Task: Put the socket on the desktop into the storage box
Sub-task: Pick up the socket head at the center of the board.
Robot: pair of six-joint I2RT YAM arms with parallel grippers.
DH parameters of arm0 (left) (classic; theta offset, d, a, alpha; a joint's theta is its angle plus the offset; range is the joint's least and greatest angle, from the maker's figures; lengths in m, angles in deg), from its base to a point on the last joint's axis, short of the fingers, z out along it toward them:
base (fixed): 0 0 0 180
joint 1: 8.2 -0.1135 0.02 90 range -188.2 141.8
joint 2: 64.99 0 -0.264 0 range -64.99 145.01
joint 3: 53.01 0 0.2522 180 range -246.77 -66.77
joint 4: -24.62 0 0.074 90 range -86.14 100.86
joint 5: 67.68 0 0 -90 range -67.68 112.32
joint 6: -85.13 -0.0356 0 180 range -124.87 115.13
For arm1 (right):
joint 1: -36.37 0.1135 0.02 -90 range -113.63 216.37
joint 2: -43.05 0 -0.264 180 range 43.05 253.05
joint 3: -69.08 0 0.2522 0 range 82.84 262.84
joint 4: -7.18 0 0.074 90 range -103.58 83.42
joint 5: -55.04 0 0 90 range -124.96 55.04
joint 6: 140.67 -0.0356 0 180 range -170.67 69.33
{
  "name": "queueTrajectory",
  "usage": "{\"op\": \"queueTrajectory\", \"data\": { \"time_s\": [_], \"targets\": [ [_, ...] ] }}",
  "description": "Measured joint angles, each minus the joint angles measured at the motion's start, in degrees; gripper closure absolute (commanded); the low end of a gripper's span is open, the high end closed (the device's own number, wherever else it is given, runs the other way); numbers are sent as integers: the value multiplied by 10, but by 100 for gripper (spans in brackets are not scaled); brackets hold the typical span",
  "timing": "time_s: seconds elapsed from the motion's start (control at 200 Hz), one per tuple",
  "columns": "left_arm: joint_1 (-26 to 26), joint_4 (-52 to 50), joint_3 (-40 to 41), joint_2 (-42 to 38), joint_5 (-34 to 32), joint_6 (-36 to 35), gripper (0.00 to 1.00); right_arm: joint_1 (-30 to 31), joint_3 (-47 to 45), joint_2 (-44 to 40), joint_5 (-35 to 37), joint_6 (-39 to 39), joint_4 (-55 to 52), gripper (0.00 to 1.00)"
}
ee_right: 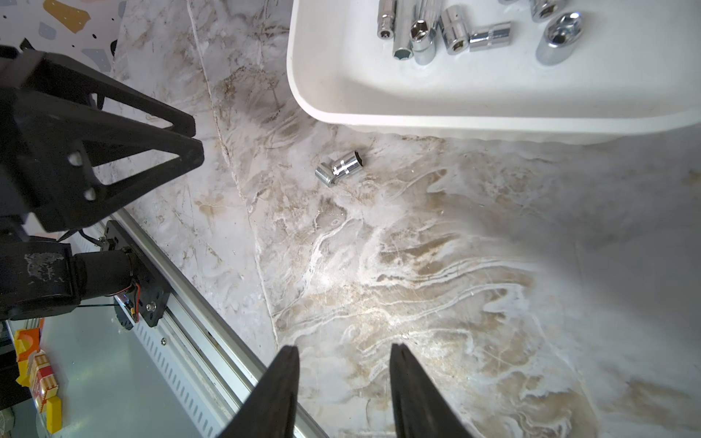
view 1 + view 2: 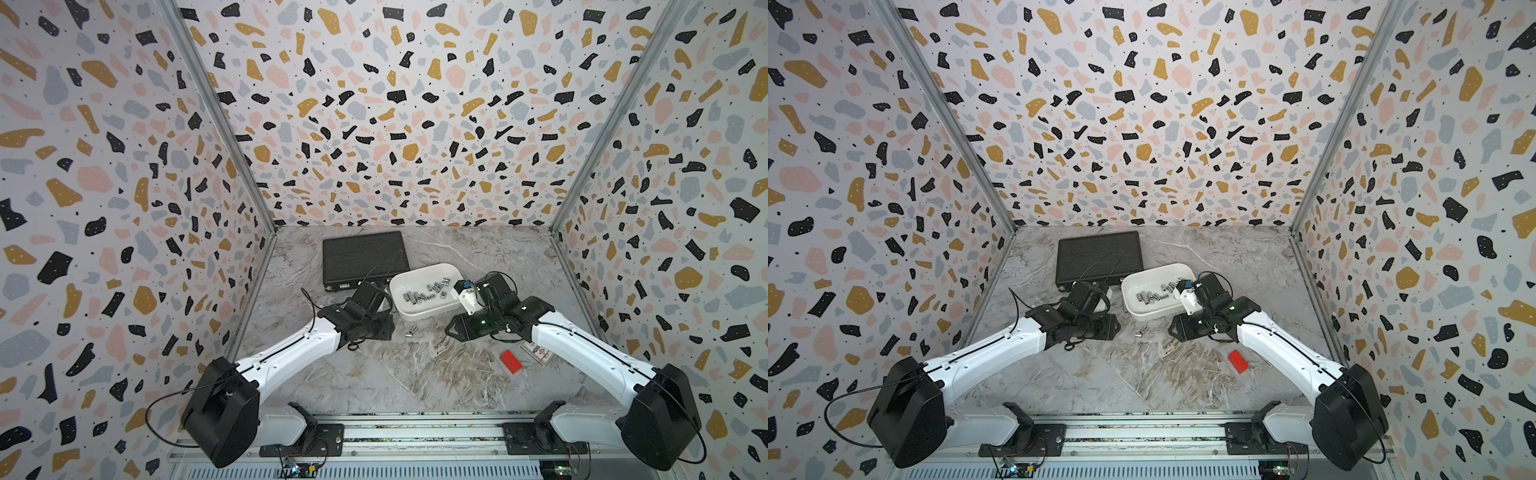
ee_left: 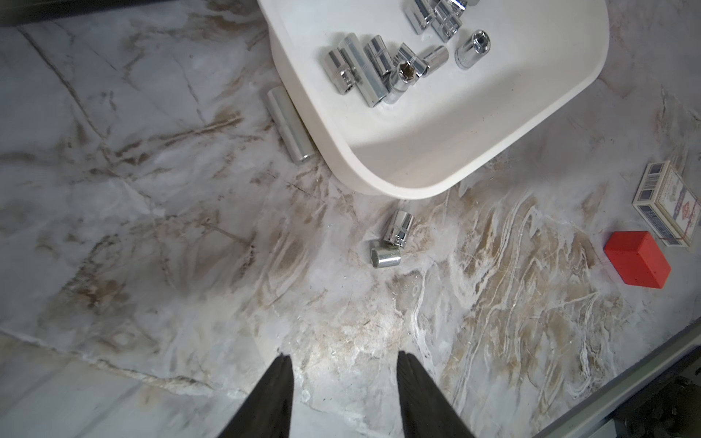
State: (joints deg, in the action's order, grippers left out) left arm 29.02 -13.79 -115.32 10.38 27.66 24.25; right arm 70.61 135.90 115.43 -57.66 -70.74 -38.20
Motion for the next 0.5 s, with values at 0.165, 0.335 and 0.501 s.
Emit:
{"op": "queueTrajectory", "data": {
  "time_s": [0.165, 0.335, 0.501],
  "targets": [
    [33, 25, 19, 0, -12, 18, 50, 0, -15, -12, 0, 0, -1, 56],
    [62, 42, 24, 8, -30, 33, 48, 0, -25, -21, 0, 0, -2, 56],
    [77, 59, 24, 31, -45, 44, 47, 0, -34, -34, 0, -1, -2, 56]
  ]
}}
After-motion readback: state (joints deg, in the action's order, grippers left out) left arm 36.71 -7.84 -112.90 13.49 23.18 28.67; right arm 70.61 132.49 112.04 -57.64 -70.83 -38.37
